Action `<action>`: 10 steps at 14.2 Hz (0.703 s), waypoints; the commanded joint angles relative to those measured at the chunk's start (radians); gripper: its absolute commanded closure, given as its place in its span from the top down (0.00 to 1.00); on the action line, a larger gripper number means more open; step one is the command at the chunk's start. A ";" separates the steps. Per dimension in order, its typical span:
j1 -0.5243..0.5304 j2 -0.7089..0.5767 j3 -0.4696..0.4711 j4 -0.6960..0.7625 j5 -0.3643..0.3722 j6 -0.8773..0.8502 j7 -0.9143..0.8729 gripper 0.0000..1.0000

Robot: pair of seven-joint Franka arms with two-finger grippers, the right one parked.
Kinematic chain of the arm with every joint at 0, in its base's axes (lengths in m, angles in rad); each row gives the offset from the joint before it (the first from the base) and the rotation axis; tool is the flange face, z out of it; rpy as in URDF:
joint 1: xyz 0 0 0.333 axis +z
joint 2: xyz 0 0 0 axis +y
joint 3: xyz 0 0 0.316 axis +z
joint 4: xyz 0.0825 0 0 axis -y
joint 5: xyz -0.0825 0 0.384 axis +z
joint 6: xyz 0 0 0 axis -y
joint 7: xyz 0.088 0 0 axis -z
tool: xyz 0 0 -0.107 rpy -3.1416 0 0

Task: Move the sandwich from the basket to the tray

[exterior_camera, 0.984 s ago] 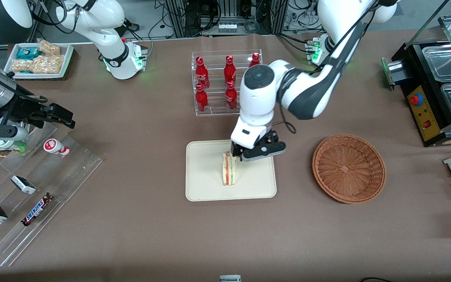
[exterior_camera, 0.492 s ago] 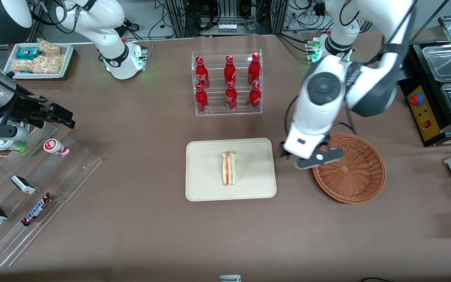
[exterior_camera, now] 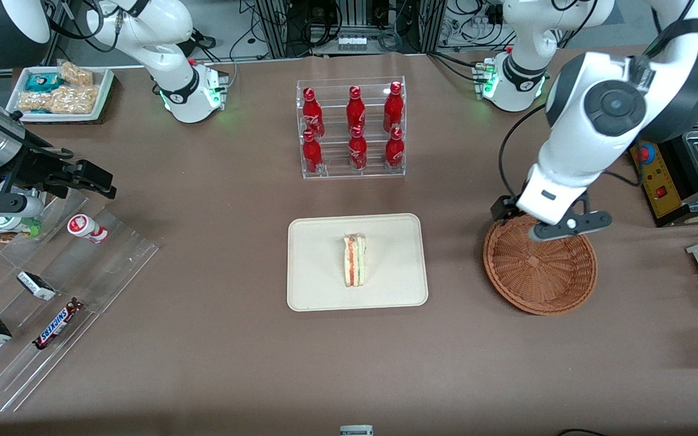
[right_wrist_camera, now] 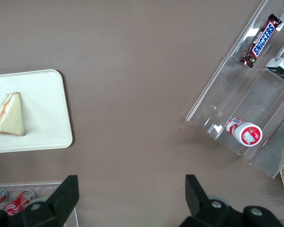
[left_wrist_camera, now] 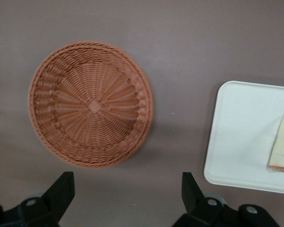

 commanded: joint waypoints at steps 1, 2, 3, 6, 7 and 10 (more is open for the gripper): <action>-0.019 -0.065 0.093 -0.038 -0.053 -0.052 0.163 1.00; -0.040 -0.080 0.140 -0.038 -0.058 -0.081 0.228 1.00; -0.065 -0.091 0.186 -0.035 -0.061 -0.110 0.280 1.00; -0.097 -0.142 0.303 -0.028 -0.058 -0.180 0.464 1.00; -0.094 -0.154 0.332 -0.016 -0.058 -0.202 0.518 1.00; -0.087 -0.159 0.378 0.062 -0.058 -0.295 0.603 1.00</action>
